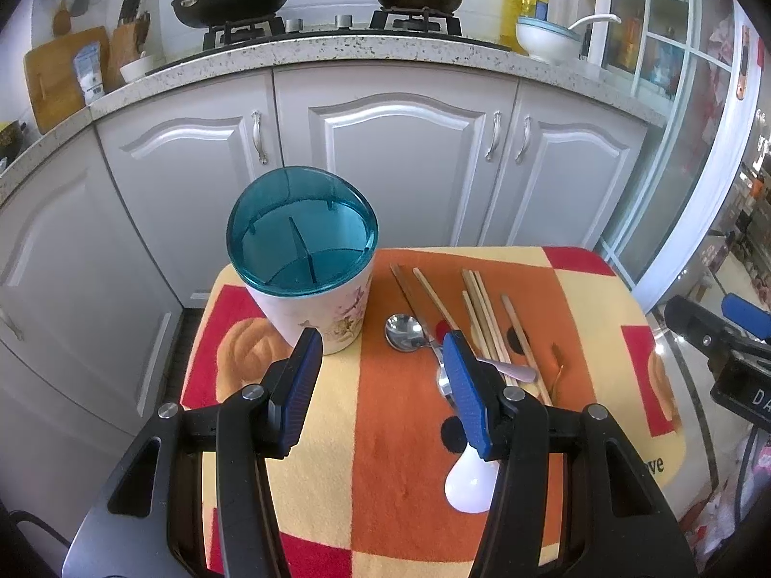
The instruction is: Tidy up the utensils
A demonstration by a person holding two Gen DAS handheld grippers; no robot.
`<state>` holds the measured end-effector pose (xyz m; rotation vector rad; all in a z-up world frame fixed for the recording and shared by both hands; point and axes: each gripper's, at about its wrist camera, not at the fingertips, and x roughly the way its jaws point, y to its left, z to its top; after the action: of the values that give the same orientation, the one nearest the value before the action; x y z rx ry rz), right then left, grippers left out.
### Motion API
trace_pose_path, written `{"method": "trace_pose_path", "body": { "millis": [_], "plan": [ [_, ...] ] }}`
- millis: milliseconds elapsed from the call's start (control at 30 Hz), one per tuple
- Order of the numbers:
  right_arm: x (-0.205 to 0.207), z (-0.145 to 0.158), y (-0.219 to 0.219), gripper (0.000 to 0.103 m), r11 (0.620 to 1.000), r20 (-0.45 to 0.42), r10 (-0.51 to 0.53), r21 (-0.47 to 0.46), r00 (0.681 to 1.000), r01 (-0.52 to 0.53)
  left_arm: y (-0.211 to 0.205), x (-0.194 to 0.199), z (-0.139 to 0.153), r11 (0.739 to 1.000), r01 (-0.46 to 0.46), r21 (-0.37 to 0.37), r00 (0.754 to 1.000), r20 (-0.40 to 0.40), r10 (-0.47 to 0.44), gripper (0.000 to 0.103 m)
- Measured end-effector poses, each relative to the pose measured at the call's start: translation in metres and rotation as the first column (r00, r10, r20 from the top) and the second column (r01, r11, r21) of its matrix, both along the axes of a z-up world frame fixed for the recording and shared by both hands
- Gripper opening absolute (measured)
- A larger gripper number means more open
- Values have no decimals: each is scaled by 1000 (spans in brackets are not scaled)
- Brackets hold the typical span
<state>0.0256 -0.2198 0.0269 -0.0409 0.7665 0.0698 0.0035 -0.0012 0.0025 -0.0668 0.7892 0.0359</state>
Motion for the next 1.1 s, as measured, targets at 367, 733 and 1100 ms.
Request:
{"method": "trace_pose_path", "body": {
  "millis": [367,733,1100],
  "plan": [
    [1,4,3,100,1000,3,8,5,1000,-8,3,-1,8,1000,-19,-13,1000,10,19,52],
    [2,6,3,100,1000,8,13,9,1000,-13,2,1,11,1000,-22,-12,1000,-21,22,52],
    [3,7,6,100,1000,5,18,18,1000,-18,1,0,14,999,-21,23,1000,9,21,52]
  ]
}}
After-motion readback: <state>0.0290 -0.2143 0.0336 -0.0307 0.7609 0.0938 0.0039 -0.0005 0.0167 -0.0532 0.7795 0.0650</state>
